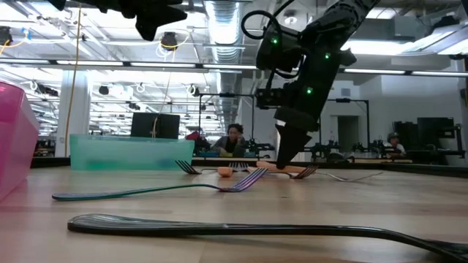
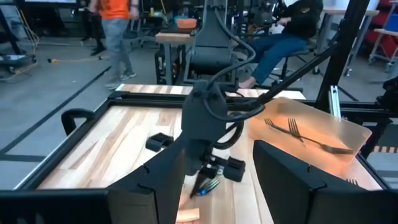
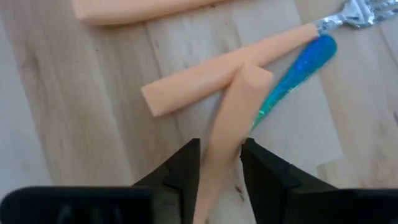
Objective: Sort silverware by color (type)
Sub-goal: Put the orange fork into the red bin
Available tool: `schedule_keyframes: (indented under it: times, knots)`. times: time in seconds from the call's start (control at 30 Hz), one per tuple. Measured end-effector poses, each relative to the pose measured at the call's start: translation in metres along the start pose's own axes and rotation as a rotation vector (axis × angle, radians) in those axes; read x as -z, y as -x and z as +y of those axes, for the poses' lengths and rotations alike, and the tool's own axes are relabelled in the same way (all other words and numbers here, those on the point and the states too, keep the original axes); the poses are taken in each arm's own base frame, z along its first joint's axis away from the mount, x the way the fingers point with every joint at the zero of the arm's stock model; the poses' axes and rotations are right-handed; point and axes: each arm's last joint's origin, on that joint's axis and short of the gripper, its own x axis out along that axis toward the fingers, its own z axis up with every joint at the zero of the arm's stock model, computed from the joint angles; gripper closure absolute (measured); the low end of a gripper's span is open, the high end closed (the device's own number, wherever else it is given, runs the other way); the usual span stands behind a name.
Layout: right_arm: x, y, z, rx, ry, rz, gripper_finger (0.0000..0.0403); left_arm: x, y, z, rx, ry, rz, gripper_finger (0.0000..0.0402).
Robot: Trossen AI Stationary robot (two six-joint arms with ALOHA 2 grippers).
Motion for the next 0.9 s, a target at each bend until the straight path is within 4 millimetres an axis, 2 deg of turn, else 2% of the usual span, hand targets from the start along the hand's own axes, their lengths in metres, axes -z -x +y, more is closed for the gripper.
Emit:
schedule_keyframes:
  times: [0.23,0.5,0.57,0.67,0.9]
  knots:
    - [0.001,-0.002,-0.003,0.007,-0.011,-0.022,0.0313,0.001,-0.002,0.0,-0.001,0.012,0.008,0.0226]
    - [-0.001,-0.002,-0.007,0.011,-0.025,-0.035,0.0385,0.001,-0.002,0.0,-0.009,0.011,0.01,0.0226]
    - [-0.002,-0.002,-0.007,0.01,-0.03,-0.041,0.0389,0.001,-0.002,0.0,-0.017,0.011,0.01,0.0226]
    - [-0.002,0.002,-0.007,0.002,-0.035,-0.046,0.0374,0.001,-0.002,0.0,-0.017,0.011,0.011,0.0226]
    - [0.0,0.01,-0.011,0.006,-0.017,-0.02,0.0262,0.002,-0.002,0.0,-0.018,0.011,0.012,0.0226]
